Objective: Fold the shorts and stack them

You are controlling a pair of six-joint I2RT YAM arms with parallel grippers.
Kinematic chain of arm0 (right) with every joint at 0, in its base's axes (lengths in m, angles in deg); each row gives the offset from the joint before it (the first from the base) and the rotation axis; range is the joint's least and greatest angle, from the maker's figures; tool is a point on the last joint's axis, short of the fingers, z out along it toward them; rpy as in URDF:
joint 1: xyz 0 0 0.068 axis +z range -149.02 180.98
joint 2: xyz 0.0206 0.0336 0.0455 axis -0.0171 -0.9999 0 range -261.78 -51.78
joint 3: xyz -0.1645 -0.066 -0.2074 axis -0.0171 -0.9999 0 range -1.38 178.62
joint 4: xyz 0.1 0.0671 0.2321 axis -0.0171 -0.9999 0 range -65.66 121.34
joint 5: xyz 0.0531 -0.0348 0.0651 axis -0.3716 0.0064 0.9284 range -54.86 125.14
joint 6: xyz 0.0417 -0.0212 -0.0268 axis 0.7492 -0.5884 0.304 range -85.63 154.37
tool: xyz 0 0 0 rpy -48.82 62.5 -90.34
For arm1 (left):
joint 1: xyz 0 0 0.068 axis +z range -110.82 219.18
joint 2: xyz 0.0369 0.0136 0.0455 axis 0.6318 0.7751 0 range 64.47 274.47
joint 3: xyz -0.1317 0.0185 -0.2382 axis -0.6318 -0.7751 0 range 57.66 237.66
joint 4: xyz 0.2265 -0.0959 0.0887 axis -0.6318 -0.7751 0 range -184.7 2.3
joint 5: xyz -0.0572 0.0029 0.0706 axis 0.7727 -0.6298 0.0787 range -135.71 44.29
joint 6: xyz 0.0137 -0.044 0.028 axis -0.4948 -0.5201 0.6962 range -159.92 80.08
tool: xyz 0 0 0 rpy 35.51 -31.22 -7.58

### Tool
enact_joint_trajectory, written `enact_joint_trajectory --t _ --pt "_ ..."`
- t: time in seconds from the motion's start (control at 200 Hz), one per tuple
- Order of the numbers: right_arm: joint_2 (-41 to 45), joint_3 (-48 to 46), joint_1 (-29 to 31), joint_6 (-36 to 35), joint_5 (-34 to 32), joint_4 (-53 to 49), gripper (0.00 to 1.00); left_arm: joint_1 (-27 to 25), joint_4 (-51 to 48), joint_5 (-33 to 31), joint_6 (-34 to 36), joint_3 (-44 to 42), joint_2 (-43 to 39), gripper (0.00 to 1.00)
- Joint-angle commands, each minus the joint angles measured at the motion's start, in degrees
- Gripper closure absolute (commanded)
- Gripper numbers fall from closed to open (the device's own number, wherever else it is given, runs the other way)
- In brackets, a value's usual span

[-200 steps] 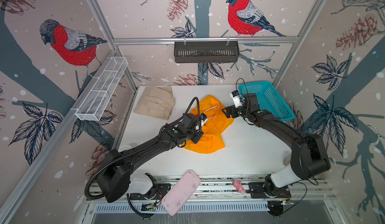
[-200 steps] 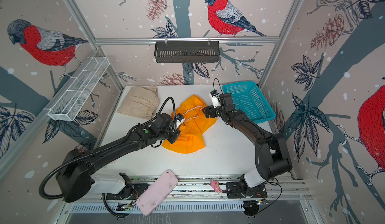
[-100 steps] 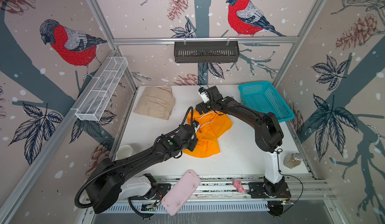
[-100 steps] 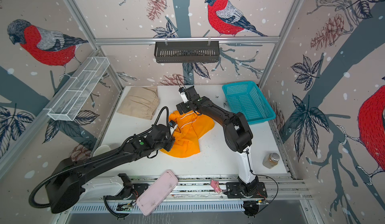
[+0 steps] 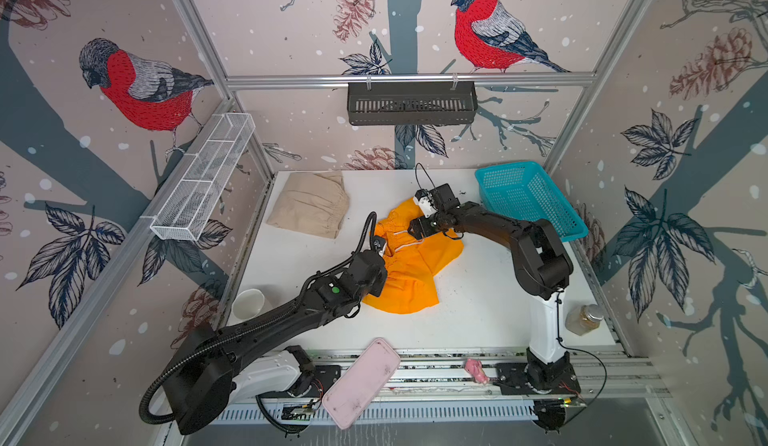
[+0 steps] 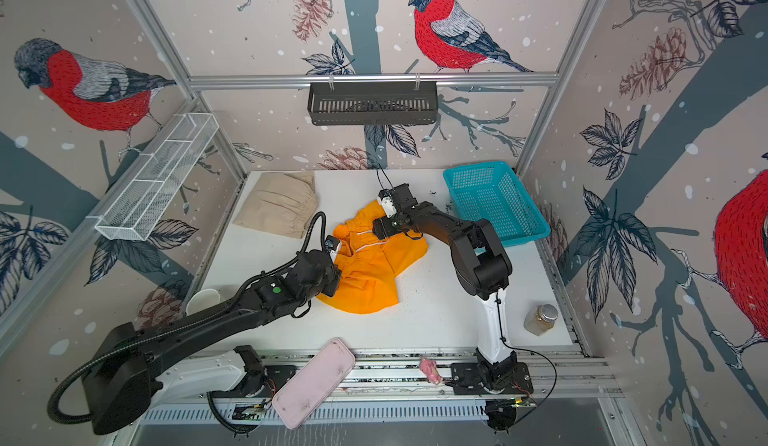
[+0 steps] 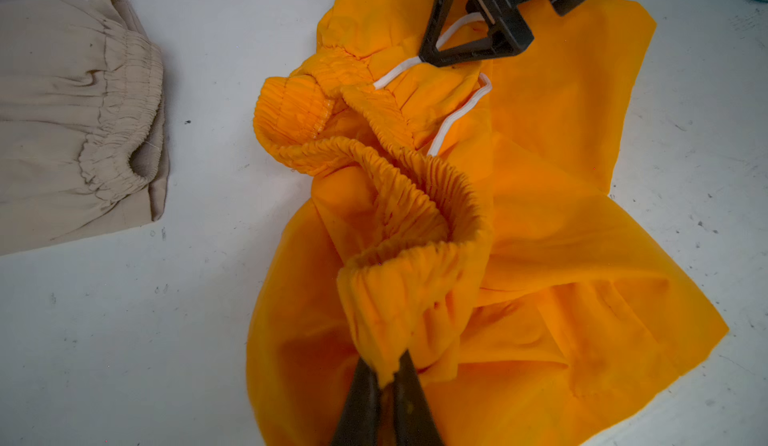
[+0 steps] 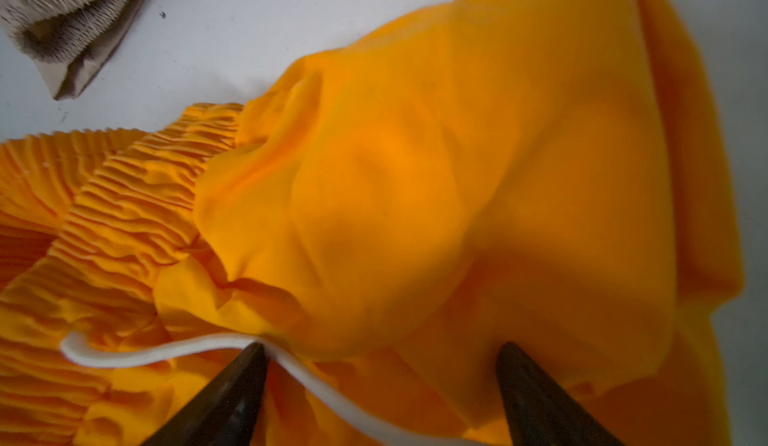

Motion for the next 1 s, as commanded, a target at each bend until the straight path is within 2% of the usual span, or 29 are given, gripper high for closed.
enact_joint_trajectory --t 0.0,0.02,0.06,0.1,0.155,0.38,0.54,0.565,0.59,0.63,0.65,0.75,0.865,0.91,0.995 --pt "-0.2 -0.4 -0.2 2.4 3.8 4.7 0.37 0.0 0.3 -3.6 -1.0 1.0 -0.9 1.0" --pt "0.0 -0.6 -0.3 2.7 4.3 5.2 0.44 0.0 0.2 -4.0 -1.1 1.1 -1.1 1.0" --pt "0.7 -1.0 -0.3 3.4 5.1 6.5 0.65 0.1 0.3 -4.7 -1.0 1.4 -1.5 1.0" --pt "1.8 -1.3 -0.4 4.0 6.0 7.4 0.81 0.2 0.4 -5.2 -0.5 1.6 -2.0 1.0" --pt "3.4 -1.3 -0.5 4.2 5.9 7.2 0.96 0.8 0.6 -6.5 0.2 2.4 -2.7 1.0" --pt "14.7 -2.5 -4.2 5.3 -3.1 -4.5 0.98 10.8 0.1 -4.3 6.6 12.7 -1.4 1.0" --pt "23.2 -6.5 -4.0 4.8 -6.0 -12.2 0.98 12.2 1.7 -5.5 16.7 22.8 6.1 1.0" --pt "24.6 -7.7 -4.0 5.2 -6.0 -12.7 0.97 12.3 2.3 -5.9 18.3 23.8 7.1 1.0" --pt "26.0 -9.1 -3.9 5.6 -6.2 -13.1 0.91 12.4 3.3 -6.8 19.5 24.5 7.9 1.0" --pt "28.4 -11.7 -3.8 6.2 -6.4 -13.1 0.68 12.9 4.7 -8.1 20.5 25.1 9.1 1.0" --pt "29.6 -13.0 -3.8 6.1 -6.3 -12.9 0.6 13.1 5.3 -8.4 21.1 25.4 9.6 1.0" --pt "36.9 -20.1 -3.6 5.9 -5.9 -8.5 0.34 13.6 12.2 -8.1 25.3 23.2 10.5 1.0" --pt "44.4 -26.2 -5.9 5.0 -4.2 0.3 0.25 13.7 24.5 -6.7 31.1 16.3 10.0 1.0" --pt "46.5 -27.8 -5.9 2.8 -3.9 3.2 0.25 13.7 25.6 -4.8 32.2 15.4 10.2 1.0" --pt "47.9 -29.2 -4.9 0.5 -7.9 5.2 0.24 13.7 26.6 -3.6 32.1 14.7 10.5 1.0"
